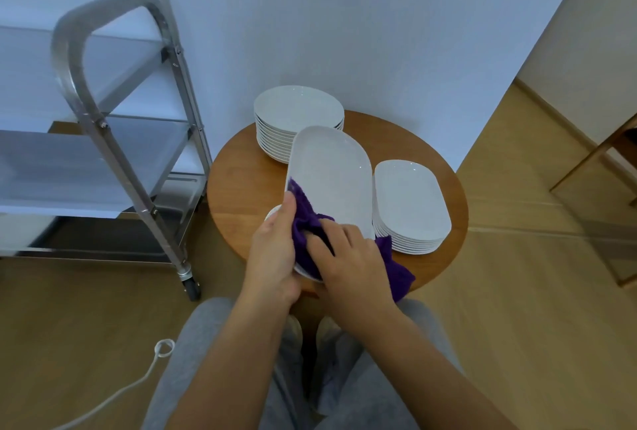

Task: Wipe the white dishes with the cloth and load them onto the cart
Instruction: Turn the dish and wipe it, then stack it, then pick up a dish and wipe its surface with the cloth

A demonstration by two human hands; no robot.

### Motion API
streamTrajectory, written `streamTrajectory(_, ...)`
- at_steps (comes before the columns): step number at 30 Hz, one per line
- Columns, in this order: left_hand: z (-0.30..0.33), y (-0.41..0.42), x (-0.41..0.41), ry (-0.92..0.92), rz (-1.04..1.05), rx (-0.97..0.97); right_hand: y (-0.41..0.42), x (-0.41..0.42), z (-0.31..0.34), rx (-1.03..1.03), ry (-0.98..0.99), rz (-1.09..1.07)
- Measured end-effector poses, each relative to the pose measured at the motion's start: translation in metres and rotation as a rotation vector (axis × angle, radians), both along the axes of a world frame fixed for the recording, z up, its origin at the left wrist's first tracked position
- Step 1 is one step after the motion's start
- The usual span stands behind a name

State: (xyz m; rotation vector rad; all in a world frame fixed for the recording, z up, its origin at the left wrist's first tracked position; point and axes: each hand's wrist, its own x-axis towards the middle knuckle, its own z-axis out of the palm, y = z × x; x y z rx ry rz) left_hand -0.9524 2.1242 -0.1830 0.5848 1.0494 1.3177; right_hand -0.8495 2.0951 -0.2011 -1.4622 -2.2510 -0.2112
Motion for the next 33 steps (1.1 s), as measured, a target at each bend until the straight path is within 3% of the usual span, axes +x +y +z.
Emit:
streamTrajectory(3, 0.008, 0.002, -0.003, -0.004, -0.090, 0.058, 0.006, 0.007, 0.011, 0.080, 0.201, 0.111)
streamTrajectory(7, 0.003, 0.008, -0.020, 0.060, -0.010, 0.028, 0.013, 0.027, 0.041, -0.402, 0.837, 0.005)
streamTrajectory(10, -0.007, 0.017, -0.045, 0.121, 0.161, 0.033, 0.021, 0.060, 0.053, -0.642, 1.309, 0.153)
streamTrajectory(12, -0.013, 0.023, -0.060, 0.110, 0.067, 0.018, 0.024, 0.072, 0.056, -0.727, 1.498, 0.188)
streamTrajectory(14, -0.014, 0.023, -0.065, -0.054, -0.117, -0.036, 0.027, 0.075, 0.051, -0.829, 1.550, 0.100)
streamTrajectory(17, -0.018, 0.020, -0.070, -0.373, -0.282, -0.025, 0.029, 0.080, 0.045, -0.893, 1.580, -0.002)
streamTrajectory(19, -0.021, 0.018, -0.073, -0.459, -0.319, 0.013, 0.032, 0.082, 0.044, -0.802, 1.532, -0.119)
streamTrajectory(22, -0.019, 0.015, -0.069, -0.399, -0.313, 0.040, 0.044, 0.080, 0.035, -0.467, 1.120, -0.432)
streamTrajectory(24, -0.009, 0.009, -0.062, -0.344, -0.308, 0.091, 0.051, 0.076, 0.027, -0.268, 0.761, -0.497)
streamTrajectory(26, 0.003, 0.001, -0.054, -0.272, -0.281, 0.175, 0.056, 0.073, 0.026, -0.114, 0.535, -0.507)
streamTrajectory(29, 0.020, -0.012, -0.043, -0.136, -0.246, 0.278, 0.057, 0.063, 0.032, 0.030, 0.431, -0.486)
streamTrajectory(33, 0.020, -0.020, -0.019, -0.009, -0.220, 0.247, 0.048, 0.019, 0.040, 0.077, 0.409, -0.324)
